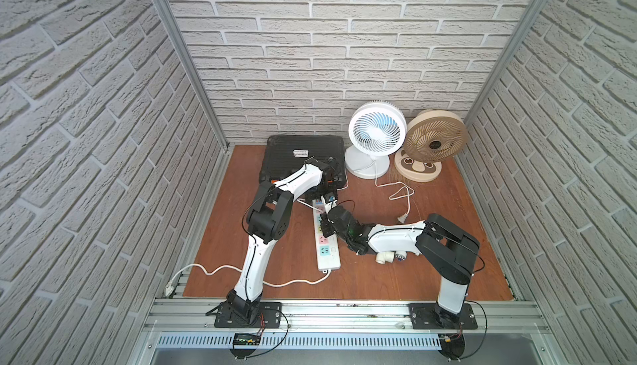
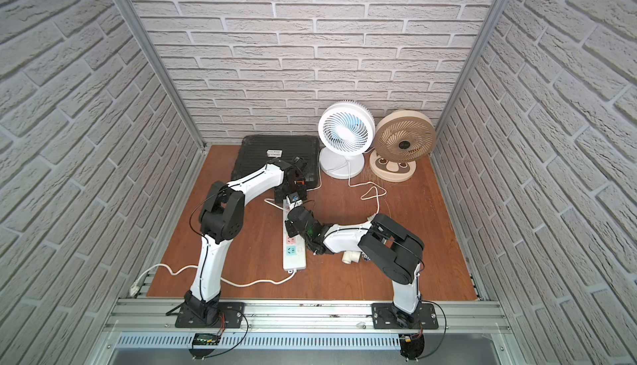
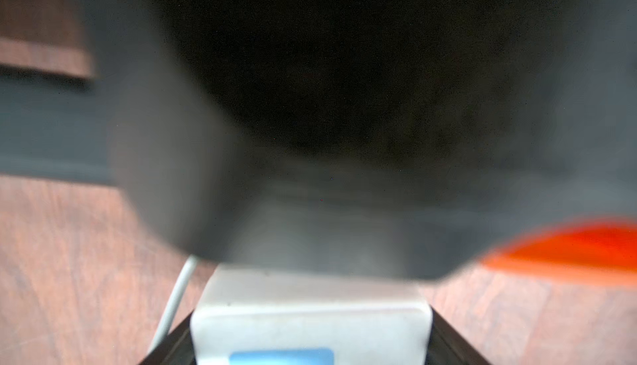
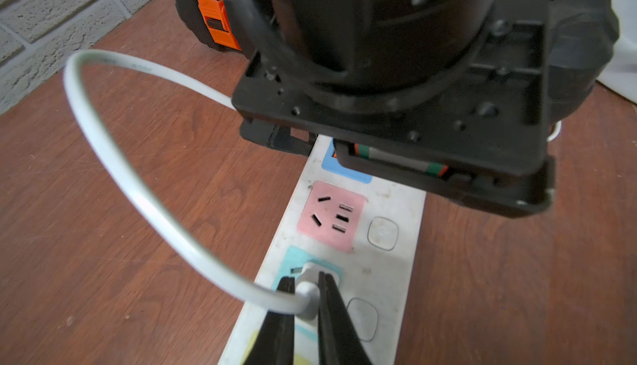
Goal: Unplug the desk fan from the power strip
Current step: Remove the plug from the socket.
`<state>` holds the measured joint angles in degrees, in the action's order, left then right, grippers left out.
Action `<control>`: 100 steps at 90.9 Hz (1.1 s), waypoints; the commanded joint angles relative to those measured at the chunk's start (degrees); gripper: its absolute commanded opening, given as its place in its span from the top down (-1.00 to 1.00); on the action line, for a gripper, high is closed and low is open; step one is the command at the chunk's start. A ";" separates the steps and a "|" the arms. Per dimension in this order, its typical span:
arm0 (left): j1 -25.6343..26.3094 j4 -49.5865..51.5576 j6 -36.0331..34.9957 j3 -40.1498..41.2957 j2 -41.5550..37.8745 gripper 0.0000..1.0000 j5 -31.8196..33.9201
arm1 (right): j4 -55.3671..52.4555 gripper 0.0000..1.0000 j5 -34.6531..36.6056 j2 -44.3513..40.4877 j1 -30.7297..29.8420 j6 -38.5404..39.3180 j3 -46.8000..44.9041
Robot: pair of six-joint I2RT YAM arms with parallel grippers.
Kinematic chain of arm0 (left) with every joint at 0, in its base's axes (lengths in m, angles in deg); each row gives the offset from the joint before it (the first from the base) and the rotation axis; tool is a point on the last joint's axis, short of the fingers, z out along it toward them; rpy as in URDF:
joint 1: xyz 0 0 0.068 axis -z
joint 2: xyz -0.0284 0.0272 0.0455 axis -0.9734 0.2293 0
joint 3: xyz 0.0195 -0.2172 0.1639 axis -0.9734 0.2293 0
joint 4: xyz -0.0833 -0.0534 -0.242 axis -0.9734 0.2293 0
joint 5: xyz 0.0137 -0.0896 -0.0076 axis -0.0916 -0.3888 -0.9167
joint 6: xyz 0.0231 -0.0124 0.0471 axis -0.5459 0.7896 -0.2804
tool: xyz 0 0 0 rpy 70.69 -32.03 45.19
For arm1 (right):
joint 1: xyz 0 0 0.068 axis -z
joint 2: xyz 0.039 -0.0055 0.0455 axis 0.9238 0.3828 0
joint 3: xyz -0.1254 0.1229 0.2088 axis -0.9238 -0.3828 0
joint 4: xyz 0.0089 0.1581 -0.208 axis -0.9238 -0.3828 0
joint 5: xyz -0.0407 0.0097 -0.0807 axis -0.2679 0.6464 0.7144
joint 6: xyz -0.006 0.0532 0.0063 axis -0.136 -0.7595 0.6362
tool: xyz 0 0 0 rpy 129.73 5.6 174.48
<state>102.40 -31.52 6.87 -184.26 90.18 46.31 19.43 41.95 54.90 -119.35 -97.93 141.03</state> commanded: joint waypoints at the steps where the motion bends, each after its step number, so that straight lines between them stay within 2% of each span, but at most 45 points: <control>1: -0.43 10.46 2.17 4.97 7.90 1.00 -14.92 | 1.55 0.94 -3.32 1.52 -1.57 1.89 0.54; 12: -0.56 10.42 2.34 5.20 7.73 1.00 -14.93 | 1.68 0.94 -2.95 2.18 -2.51 3.64 1.41; 35: -0.55 10.55 2.34 5.15 7.69 1.00 -14.89 | -2.76 0.95 2.32 3.86 -4.93 7.53 5.55; 55: -0.43 10.26 2.17 5.55 7.25 1.00 -14.61 | -1.80 0.95 2.48 3.17 -5.10 6.55 4.47; 75: -0.47 9.82 2.08 5.99 6.73 1.00 -14.43 | 0.68 0.95 1.81 0.26 -3.85 2.28 0.78; 100: -0.19 9.56 2.08 6.37 6.06 1.00 -13.83 | 5.08 0.95 -5.63 -2.29 0.02 -6.38 -3.76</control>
<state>101.41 -33.68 6.15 -182.97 89.52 43.43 22.80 43.57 55.10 -119.61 -99.09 139.63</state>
